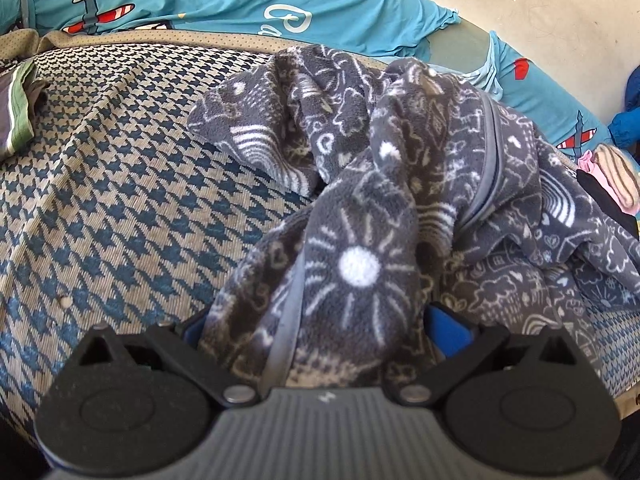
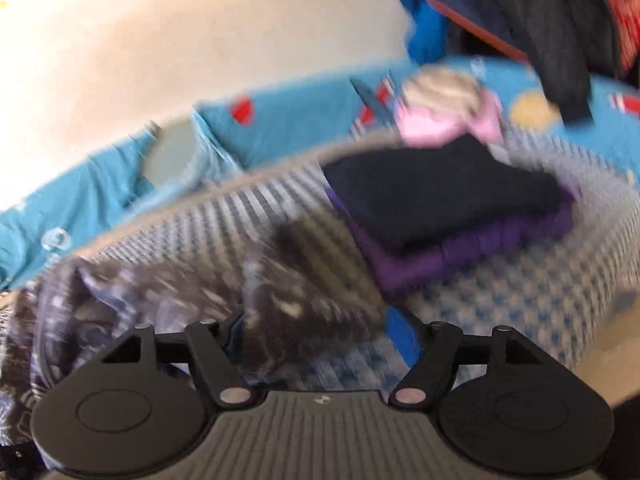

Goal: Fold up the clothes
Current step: 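Open the right tool and lower it onto the fleece while the left tool holds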

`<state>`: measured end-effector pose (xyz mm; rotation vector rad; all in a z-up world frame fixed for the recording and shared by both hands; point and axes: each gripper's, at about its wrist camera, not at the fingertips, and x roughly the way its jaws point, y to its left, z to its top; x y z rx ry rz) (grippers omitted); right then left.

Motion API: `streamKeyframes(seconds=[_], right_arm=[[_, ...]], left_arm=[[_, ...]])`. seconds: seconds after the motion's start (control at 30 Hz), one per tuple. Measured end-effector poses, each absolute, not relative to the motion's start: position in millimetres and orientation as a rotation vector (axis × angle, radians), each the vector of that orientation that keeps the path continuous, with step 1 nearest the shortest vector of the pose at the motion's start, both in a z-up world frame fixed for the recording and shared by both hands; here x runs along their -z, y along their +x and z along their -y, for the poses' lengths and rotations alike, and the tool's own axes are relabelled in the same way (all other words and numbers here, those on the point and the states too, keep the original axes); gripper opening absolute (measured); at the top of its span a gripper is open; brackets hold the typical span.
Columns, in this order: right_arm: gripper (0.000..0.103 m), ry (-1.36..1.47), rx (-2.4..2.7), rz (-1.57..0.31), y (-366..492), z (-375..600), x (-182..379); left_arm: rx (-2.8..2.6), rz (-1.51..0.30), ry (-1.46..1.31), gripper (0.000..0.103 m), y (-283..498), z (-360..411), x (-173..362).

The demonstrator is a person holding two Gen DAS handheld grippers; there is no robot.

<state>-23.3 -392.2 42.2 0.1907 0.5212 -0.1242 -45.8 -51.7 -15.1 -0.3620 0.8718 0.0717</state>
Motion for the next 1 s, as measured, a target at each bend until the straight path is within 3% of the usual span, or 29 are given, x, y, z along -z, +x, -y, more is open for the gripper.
streamKeyframes(seconds=[0.47, 1.0], right_arm=[[0.071, 0.18, 0.065, -0.349, -32.4, 382.3, -60.2], [0.075, 0.064, -0.381, -0.485, 36.2, 331.8, -69.1]], left_arm=[[-0.07, -0.87, -0.38, 0.103, -49.9, 49.5, 13.9], [-0.072, -0.873, -0.338, 0.103, -44.1, 51.1, 16.9]])
